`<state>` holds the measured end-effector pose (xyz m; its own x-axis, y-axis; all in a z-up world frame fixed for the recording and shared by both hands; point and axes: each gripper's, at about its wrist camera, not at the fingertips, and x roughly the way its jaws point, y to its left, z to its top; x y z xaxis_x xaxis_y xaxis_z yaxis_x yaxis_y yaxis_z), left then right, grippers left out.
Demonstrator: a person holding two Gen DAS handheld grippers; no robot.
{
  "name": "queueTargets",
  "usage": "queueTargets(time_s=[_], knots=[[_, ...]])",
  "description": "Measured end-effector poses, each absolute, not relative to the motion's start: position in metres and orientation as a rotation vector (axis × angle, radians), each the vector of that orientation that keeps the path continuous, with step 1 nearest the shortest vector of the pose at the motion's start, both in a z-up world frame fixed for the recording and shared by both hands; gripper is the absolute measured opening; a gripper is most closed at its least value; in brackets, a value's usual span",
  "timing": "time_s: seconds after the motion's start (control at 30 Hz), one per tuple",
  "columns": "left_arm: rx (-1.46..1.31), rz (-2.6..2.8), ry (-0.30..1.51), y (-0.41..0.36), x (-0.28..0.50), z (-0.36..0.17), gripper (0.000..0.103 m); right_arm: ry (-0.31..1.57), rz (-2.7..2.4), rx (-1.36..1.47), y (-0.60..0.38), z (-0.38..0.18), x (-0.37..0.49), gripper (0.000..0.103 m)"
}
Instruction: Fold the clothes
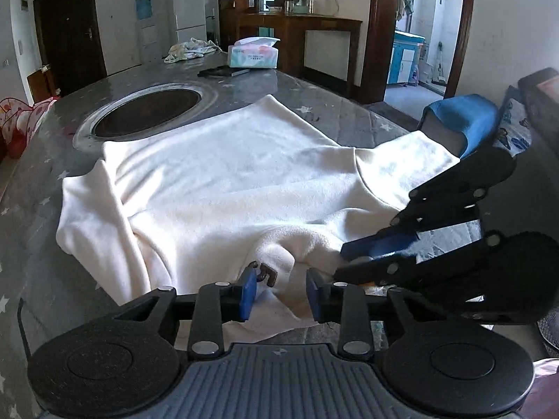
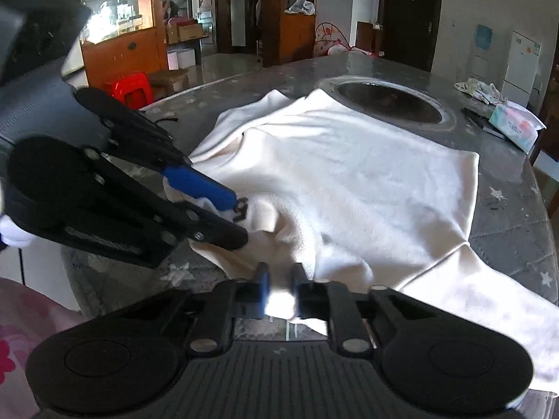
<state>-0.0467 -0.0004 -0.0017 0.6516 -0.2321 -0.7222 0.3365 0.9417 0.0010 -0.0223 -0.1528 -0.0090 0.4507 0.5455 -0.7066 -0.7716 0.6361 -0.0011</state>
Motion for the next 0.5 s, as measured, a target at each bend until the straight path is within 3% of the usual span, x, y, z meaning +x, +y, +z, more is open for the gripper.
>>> queueTargets(time_s=[0.1, 0.13, 0.2, 0.37, 0.5], knots=[[0.155, -0.313, 0.8, 0.0, -0.042, -0.007, 0.032, 0.712, 0.833, -0.33, -0.16, 0.0, -0.025, 0.006], [0.148, -0.309, 0.803, 0.002, -0.04, -0.008, 0.019, 0.705, 0.832, -0.325, -0.163, 0.003, -0.025, 0.006], [0.124, -0.313, 0.801, 0.007, -0.038, -0.009, 0.013, 0.702, 0.835, -0.307, -0.168, 0.01, -0.025, 0.006], [0.067, -0.365, 0.745, 0.019, -0.048, 0.006, 0.009, 0.733, 0.856, -0.306, -0.174, 0.01, -0.025, 0.006], [0.071, -0.415, 0.737, 0.023, -0.06, 0.013, 0.009, 0.756, 0.891, -0.32, -0.173, 0.007, -0.025, 0.013]])
